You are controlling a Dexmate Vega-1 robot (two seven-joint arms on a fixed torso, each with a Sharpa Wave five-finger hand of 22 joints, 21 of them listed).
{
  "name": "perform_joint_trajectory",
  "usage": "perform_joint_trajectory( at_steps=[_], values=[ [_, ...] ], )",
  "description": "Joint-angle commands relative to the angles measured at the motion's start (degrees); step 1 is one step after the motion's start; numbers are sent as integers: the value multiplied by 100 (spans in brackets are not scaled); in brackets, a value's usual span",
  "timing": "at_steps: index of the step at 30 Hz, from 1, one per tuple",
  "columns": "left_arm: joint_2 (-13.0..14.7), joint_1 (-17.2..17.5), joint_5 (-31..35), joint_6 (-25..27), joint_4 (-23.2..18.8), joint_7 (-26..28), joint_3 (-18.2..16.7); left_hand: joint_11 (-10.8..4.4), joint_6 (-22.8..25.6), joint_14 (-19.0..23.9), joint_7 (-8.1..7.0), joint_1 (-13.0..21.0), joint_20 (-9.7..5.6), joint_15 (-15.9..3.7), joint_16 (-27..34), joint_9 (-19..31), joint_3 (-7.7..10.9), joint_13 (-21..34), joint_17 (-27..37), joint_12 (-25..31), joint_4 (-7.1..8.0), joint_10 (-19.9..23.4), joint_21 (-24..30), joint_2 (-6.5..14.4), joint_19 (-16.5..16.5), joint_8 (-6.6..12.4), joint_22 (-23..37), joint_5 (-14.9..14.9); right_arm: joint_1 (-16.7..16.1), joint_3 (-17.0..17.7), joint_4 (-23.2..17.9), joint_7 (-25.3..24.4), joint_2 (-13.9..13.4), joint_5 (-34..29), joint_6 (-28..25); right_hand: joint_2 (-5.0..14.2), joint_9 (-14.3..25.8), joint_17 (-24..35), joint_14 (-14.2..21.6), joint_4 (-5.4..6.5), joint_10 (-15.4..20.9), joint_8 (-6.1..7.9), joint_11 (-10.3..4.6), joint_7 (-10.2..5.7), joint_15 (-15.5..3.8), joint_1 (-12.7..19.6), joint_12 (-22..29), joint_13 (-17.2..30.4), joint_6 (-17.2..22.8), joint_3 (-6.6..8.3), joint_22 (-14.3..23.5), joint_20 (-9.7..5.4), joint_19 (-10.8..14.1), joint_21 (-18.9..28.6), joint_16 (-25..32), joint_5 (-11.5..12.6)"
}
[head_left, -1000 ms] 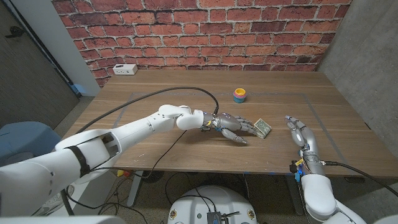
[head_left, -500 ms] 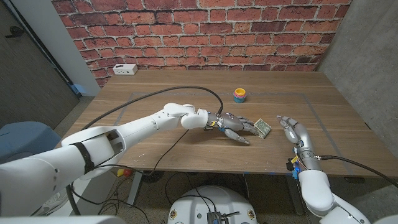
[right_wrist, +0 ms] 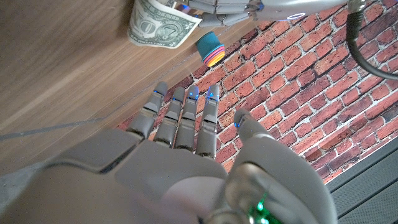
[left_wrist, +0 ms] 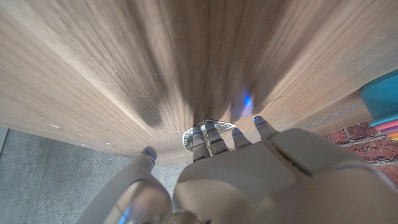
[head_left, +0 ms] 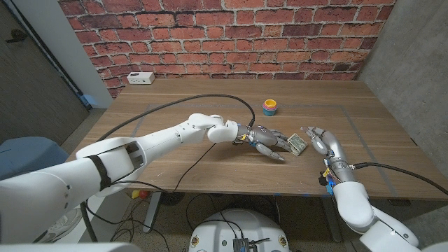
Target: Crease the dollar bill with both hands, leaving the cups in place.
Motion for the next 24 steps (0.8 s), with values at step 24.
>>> perform_joint_trajectory(
  at_steps=[24],
  values=[
    [63, 38, -24, 261, -290, -251, 103, -15, 479, 43, 109, -25, -35, -85, 2, 47, -103, -13, 2, -59, 48, 123, -17, 110, -745, 46, 24, 47, 329, -626, -612, 20, -729, -1042, -1735, -20, 56, 245, 1499, 223, 1291, 24, 244, 224, -95, -161, 244, 42, 1151, 15, 83, 22, 1046, 386, 658, -32]
  ],
)
